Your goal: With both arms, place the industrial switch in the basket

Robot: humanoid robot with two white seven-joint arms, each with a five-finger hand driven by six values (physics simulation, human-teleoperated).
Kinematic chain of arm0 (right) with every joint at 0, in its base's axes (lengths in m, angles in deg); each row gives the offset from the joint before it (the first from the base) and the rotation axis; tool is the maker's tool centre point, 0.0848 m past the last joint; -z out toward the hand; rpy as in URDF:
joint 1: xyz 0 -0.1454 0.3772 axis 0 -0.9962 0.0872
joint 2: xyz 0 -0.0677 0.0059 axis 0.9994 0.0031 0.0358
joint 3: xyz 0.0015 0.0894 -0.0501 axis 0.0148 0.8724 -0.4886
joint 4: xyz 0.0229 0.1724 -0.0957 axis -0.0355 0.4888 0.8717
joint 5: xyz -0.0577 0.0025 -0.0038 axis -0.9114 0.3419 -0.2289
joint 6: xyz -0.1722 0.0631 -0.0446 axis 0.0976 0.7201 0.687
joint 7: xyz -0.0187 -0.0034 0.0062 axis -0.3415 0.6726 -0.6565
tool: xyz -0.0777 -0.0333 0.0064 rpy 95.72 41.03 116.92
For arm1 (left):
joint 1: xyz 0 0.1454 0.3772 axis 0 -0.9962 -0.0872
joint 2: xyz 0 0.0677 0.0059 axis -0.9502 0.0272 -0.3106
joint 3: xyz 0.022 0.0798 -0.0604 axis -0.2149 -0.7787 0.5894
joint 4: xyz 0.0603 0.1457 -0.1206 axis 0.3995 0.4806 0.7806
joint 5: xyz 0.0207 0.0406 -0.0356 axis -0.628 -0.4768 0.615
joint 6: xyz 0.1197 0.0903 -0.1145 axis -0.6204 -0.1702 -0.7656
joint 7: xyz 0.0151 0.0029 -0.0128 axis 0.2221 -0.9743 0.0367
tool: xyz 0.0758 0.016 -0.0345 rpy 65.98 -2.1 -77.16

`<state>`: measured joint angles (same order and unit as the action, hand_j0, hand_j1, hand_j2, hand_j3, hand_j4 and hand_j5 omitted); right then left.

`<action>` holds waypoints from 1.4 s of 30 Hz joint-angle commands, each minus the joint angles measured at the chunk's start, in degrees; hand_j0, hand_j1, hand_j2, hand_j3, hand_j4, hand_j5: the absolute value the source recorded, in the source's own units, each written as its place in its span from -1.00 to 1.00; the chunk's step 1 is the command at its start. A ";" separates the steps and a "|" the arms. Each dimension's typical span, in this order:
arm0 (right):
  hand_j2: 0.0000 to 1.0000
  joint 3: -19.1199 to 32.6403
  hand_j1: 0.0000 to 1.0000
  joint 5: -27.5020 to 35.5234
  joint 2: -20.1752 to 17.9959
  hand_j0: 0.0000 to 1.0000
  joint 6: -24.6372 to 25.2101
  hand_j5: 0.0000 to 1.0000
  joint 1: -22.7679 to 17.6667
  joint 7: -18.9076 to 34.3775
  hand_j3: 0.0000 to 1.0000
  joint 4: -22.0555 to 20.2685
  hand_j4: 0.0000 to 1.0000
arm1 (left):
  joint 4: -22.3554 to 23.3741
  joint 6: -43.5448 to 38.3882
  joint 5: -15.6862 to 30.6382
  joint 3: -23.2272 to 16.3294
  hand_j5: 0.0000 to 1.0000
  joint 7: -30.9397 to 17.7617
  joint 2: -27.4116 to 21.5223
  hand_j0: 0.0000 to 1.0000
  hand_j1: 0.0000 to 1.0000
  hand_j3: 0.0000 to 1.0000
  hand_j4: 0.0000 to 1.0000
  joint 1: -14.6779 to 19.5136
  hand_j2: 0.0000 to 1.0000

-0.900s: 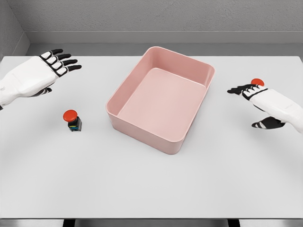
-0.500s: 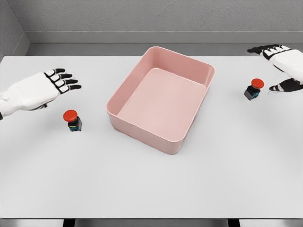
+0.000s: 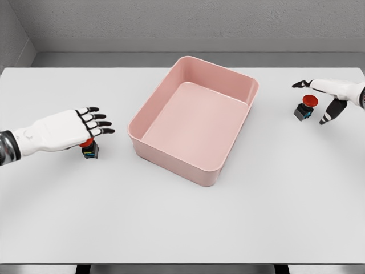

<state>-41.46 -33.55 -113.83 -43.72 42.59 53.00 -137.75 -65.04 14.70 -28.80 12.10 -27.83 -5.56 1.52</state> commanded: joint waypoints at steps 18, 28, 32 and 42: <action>0.97 -4.08 0.97 -0.16 4.68 0.97 4.28 0.97 3.60 0.67 0.97 8.19 0.97 | 1.91 -0.05 -1.69 -4.11 0.62 -5.11 2.06 0.62 0.62 0.62 0.62 2.55 0.62; 0.28 -4.43 0.28 -0.16 4.59 0.28 3.84 0.28 3.69 0.67 0.28 8.81 0.28 | 1.39 -0.05 -0.90 -3.67 -0.27 -5.11 1.88 -0.27 -0.27 -0.27 -0.27 2.02 -0.27; 0.17 -4.43 0.17 -0.25 4.59 0.17 3.84 0.17 3.60 0.67 0.17 8.72 0.17 | 1.47 -0.05 1.30 -3.15 -0.27 -5.19 1.71 -0.27 -0.27 -0.27 -0.27 2.37 -0.27; -0.10 -5.31 -0.10 -0.34 4.59 -0.10 3.84 -0.10 3.69 0.67 -0.10 8.28 -0.10 | 0.42 -0.05 4.38 3.18 -0.27 -5.11 2.58 -0.27 -0.27 -0.27 -0.27 6.50 -0.27</action>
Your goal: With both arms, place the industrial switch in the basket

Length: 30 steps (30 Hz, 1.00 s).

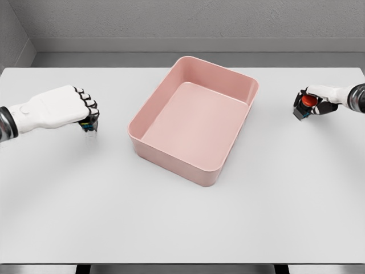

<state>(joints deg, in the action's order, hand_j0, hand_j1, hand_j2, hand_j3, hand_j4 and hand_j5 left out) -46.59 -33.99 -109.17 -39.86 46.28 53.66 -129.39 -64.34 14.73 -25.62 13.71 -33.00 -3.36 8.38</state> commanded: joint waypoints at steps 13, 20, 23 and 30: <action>-0.10 1.75 -0.10 0.02 -4.37 -0.10 0.16 -0.10 0.44 0.01 -0.10 -8.51 -0.10 | -2.74 -0.08 5.42 1.22 -0.38 0.06 11.28 -0.38 -0.38 -0.38 -0.38 5.80 -0.38; -0.09 4.03 -0.09 0.02 -7.36 -0.09 0.33 -0.09 0.44 0.01 -0.09 -14.58 -0.09 | -2.13 -0.08 1.29 -6.51 -0.36 -0.11 18.57 -0.36 -0.36 -0.36 -0.36 9.32 -0.36; -0.09 6.23 -0.09 0.02 -8.50 -0.09 0.24 -0.09 -0.09 0.01 -0.09 -19.76 -0.09 | -0.28 -0.08 0.41 -10.38 -0.29 -0.11 20.24 -0.29 -0.29 -0.29 -0.29 11.08 -0.29; -0.09 6.23 -0.09 0.02 -8.86 -0.09 -0.02 -0.09 -0.18 0.01 -0.09 -28.20 -0.09 | 0.25 -0.08 0.49 -14.78 0.77 -0.02 22.18 0.77 0.77 0.77 0.77 13.19 0.77</action>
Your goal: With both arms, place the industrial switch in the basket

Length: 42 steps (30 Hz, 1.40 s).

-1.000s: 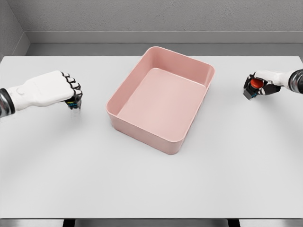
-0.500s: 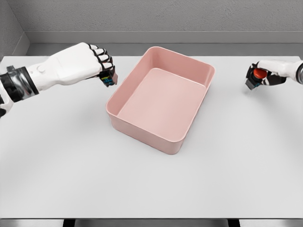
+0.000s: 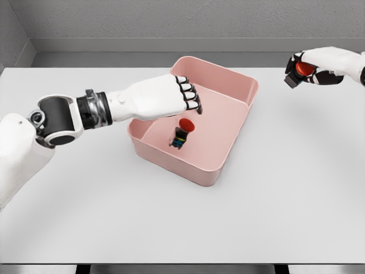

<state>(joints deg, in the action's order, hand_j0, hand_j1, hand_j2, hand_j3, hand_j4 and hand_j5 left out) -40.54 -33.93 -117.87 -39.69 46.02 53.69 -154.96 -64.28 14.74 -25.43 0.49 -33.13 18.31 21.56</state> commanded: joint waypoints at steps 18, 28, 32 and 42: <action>-0.08 -7.82 -0.08 -0.04 11.88 -0.08 0.42 -0.08 3.43 -0.02 -0.08 -9.76 -0.08 | -0.78 -0.09 17.70 15.76 1.00 0.54 -25.16 1.00 1.00 1.00 1.00 -12.04 1.00; 1.00 -7.75 1.00 -0.13 13.04 1.00 1.48 1.00 5.72 -0.02 1.00 -6.41 1.00 | 1.77 -0.09 19.02 17.78 1.00 0.54 -26.21 1.00 1.00 1.00 1.00 -14.06 1.00; 1.00 8.43 1.00 -0.13 5.74 1.00 -5.82 1.00 -2.63 -0.02 1.00 -6.50 1.00 | 1.77 -0.09 19.11 17.69 1.00 0.54 -26.04 1.00 1.00 1.00 1.00 -14.15 1.00; 1.00 26.28 1.00 0.22 -2.18 1.00 -24.10 1.00 -23.90 -0.02 1.00 -6.68 1.00 | 2.65 -0.09 20.43 17.78 1.00 0.46 -27.18 1.00 1.00 1.00 1.00 -15.91 1.00</action>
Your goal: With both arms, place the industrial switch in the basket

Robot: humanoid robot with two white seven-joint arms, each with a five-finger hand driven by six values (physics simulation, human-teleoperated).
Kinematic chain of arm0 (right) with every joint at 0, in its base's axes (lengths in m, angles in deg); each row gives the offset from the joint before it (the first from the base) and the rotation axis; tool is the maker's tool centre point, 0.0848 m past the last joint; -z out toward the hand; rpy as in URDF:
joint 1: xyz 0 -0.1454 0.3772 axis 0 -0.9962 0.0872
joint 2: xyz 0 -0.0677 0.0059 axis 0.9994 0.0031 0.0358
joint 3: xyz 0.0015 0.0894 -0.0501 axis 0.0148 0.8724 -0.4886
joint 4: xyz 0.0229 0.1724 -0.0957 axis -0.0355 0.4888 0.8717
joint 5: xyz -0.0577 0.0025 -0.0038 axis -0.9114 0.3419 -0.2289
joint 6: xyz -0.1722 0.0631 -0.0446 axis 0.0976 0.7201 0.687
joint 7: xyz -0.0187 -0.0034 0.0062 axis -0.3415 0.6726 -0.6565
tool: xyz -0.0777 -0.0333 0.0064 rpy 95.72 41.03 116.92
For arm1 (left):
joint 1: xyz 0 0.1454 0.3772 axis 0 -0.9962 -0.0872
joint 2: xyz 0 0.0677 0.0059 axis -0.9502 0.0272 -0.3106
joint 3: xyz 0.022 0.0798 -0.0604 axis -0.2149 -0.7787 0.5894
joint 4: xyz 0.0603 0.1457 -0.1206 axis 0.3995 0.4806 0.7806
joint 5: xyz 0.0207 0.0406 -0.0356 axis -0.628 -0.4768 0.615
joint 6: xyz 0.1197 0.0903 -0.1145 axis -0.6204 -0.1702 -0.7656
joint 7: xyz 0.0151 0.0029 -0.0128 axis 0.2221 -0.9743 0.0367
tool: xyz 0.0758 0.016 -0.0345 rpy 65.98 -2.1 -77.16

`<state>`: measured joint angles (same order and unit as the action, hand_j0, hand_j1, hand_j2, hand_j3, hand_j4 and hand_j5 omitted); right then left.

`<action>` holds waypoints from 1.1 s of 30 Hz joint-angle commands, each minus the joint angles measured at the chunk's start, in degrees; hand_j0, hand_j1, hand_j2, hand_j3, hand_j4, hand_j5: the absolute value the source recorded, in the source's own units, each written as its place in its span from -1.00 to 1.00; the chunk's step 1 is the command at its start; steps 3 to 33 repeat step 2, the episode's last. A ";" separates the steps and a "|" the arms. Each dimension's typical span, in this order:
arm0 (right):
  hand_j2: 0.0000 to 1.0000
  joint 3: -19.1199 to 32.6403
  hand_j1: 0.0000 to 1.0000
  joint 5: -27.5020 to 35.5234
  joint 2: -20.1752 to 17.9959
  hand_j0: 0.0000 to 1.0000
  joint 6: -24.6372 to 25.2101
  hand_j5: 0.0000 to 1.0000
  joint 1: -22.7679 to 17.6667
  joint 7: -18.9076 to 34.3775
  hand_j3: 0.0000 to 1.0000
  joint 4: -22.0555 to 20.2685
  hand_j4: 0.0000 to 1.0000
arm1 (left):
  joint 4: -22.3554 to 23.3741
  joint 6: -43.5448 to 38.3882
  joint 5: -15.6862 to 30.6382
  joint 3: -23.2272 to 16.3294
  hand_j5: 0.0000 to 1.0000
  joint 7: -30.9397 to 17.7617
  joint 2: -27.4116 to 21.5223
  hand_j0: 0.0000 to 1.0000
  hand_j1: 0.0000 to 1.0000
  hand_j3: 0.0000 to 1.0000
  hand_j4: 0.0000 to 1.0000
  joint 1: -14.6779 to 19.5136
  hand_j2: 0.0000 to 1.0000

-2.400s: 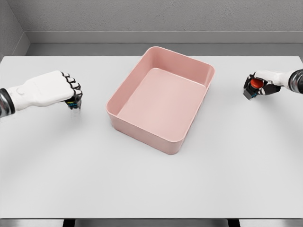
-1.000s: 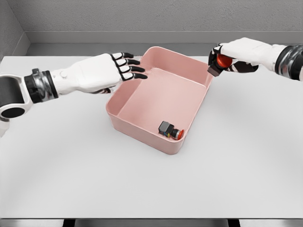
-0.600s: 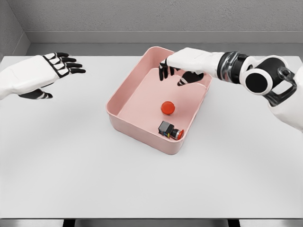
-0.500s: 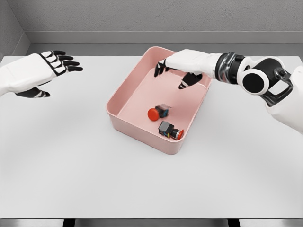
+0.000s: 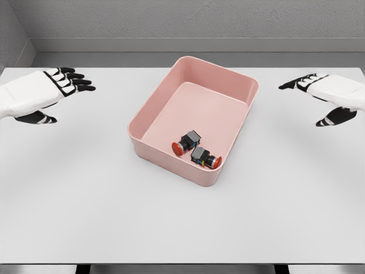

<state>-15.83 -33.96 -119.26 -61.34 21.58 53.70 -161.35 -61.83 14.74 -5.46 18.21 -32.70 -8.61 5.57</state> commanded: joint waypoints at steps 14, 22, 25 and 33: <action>1.00 1.57 1.00 0.25 -0.79 1.00 -2.45 1.00 -0.17 -0.03 1.00 -0.28 1.00 | 0.19 -0.09 0.46 0.05 1.00 0.02 -0.26 1.00 1.00 1.00 1.00 0.00 1.00; 1.00 1.57 1.00 0.25 -0.79 1.00 -2.45 1.00 -0.17 -0.03 1.00 -0.28 1.00 | 0.19 -0.09 0.46 0.05 1.00 0.02 -0.26 1.00 1.00 1.00 1.00 0.00 1.00; 1.00 1.57 1.00 0.25 -0.79 1.00 -2.45 1.00 -0.17 -0.03 1.00 -0.28 1.00 | 0.19 -0.09 0.46 0.05 1.00 0.02 -0.26 1.00 1.00 1.00 1.00 0.00 1.00; 1.00 1.57 1.00 0.25 -0.79 1.00 -2.45 1.00 -0.17 -0.03 1.00 -0.28 1.00 | 0.19 -0.09 0.46 0.05 1.00 0.02 -0.26 1.00 1.00 1.00 1.00 0.00 1.00</action>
